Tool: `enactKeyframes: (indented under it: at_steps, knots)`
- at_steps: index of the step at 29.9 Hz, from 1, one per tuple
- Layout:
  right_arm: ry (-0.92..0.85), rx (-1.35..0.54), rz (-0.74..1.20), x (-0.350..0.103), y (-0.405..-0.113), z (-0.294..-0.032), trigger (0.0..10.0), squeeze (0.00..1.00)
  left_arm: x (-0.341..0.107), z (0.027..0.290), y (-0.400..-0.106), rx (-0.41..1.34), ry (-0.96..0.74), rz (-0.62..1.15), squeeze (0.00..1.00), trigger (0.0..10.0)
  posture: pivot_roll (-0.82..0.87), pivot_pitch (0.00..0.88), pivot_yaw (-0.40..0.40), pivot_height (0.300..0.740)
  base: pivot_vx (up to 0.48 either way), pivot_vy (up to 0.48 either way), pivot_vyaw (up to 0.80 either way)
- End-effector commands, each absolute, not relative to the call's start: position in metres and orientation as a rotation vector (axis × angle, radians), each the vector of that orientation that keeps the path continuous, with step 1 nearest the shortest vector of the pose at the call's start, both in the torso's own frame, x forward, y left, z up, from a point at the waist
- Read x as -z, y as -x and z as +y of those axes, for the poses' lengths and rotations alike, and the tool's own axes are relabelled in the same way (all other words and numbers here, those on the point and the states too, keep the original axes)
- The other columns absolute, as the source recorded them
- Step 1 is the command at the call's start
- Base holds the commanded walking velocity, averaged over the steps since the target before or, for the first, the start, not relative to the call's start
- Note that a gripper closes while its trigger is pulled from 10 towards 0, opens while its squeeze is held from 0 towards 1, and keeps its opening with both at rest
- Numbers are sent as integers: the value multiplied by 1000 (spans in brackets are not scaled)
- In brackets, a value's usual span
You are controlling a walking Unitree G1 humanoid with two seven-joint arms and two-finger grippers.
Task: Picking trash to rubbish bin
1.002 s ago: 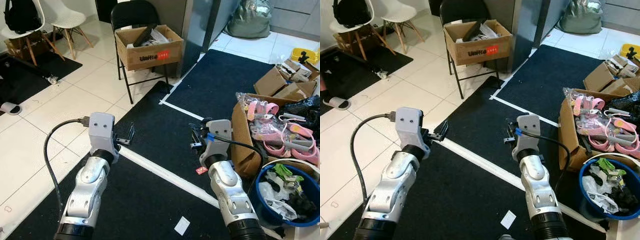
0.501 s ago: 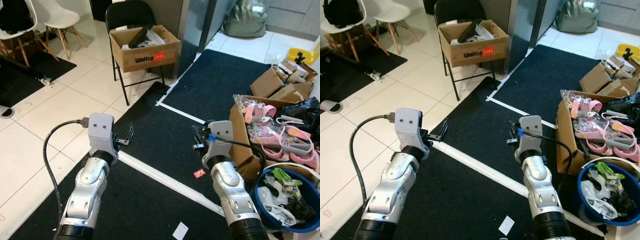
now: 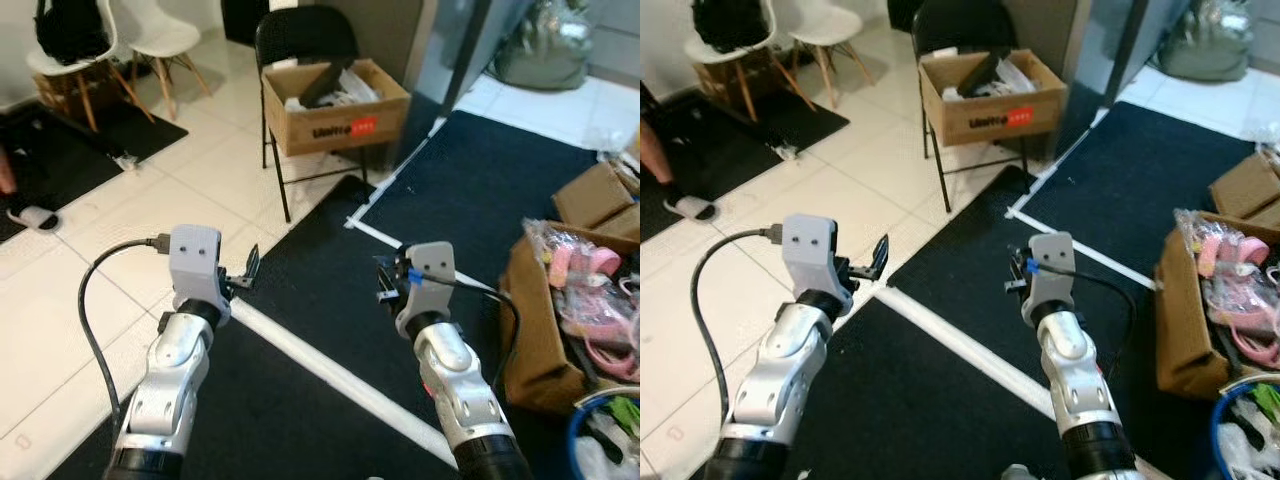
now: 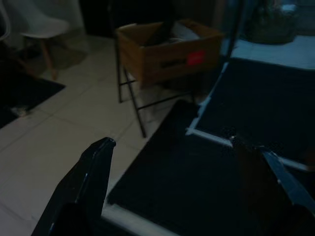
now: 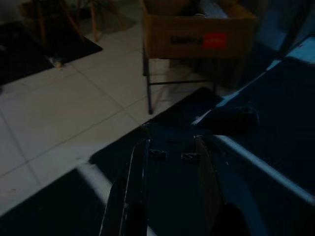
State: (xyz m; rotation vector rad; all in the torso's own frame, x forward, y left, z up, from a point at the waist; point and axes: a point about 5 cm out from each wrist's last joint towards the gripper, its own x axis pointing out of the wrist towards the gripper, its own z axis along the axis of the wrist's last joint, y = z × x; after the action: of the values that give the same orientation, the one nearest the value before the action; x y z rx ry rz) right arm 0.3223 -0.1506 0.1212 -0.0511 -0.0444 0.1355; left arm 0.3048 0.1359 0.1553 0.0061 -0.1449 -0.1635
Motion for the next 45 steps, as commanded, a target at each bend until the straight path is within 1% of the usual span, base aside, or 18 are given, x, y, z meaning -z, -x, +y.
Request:
enactKeyframes:
  at_steps: [1,3,16,37,45]
  knots:
    - [37,-130,-19,-116,-321,-151,10000,0,-149,141,-303,146,-21,-124,0,10000,31,136,29,740,371,0,0]
    - [33,-128,-16,-115,-321,-151,10000,0,-149,141,-303,146,-21,-123,0,10000,31,136,29,740,371,0,0]
    - [23,-118,-2,-111,-320,-153,10000,0,-149,141,-303,148,-25,-121,0,10000,30,139,30,740,371,0,-695]
    - [47,-122,7,-108,-319,-152,10000,0,-148,141,-302,149,-30,-117,0,10000,35,143,28,740,371,0,0]
    - [35,-119,18,-107,-320,-152,10000,0,-148,141,-301,150,-31,-120,0,10000,35,125,22,740,372,0,0]
